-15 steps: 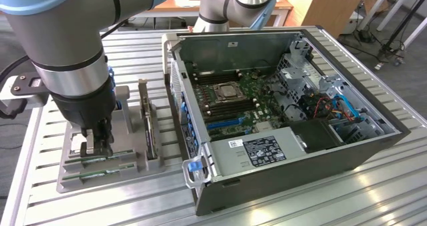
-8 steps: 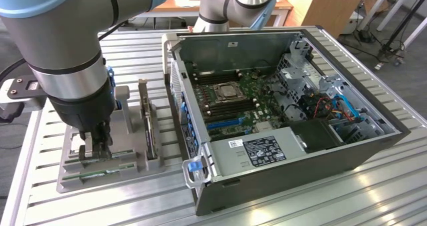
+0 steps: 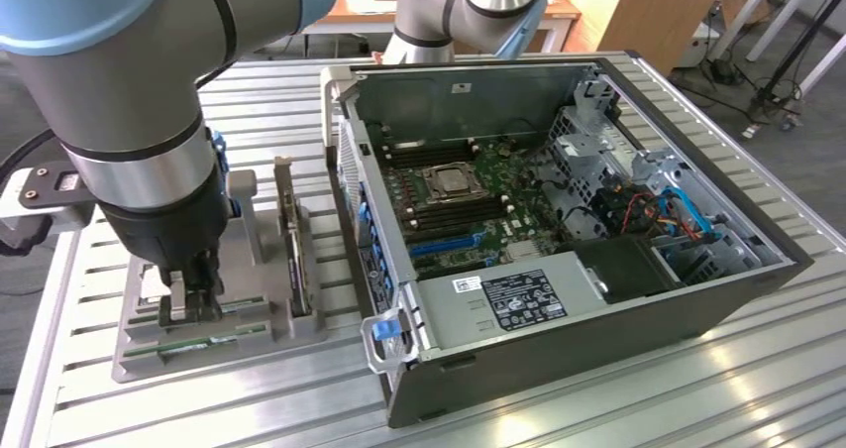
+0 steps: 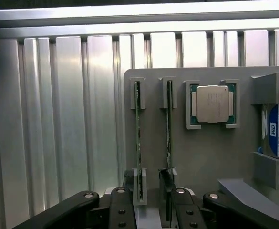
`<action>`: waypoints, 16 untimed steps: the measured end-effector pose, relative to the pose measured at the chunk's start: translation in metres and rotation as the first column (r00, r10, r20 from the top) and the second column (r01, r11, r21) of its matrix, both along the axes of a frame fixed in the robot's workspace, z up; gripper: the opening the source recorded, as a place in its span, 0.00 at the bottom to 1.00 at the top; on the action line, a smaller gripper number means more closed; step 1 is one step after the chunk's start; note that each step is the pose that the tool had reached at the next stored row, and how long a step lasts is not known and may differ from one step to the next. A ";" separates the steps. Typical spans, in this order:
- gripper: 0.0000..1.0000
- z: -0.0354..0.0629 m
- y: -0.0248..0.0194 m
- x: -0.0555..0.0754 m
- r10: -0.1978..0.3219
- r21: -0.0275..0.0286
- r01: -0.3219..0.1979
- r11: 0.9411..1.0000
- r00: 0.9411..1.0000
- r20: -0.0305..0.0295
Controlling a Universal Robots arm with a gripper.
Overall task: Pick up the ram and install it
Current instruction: 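Pick up the ram and move it above insertion slot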
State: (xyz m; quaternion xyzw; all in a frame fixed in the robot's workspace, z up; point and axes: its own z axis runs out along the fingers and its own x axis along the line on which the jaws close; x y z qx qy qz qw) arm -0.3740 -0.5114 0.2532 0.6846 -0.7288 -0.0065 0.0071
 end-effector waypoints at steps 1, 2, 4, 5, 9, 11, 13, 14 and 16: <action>0.36 -0.0015 0.0000 0.000 0.001 0.000 -0.001 1.000 1.000 0.000; 0.36 -0.0029 0.0000 0.000 0.002 0.000 -0.002 1.000 1.000 0.000; 0.36 -0.0041 0.0000 0.000 0.003 0.000 -0.003 1.000 1.000 0.000; 0.36 -0.0041 0.0000 0.000 0.003 0.000 -0.003 1.000 1.000 0.000; 0.36 -0.0046 -0.0032 0.000 0.003 0.000 -0.003 1.000 1.000 0.000; 0.36 -0.0048 -0.0052 0.000 0.003 0.000 -0.003 1.000 1.000 0.000; 0.36 -0.0055 -0.0058 0.000 0.003 0.000 -0.003 1.000 1.000 0.000; 0.36 -0.0063 -0.0058 0.000 0.003 0.000 -0.003 1.000 1.000 0.000; 0.36 -0.0090 -0.0060 0.000 0.004 0.000 -0.004 1.000 1.000 0.000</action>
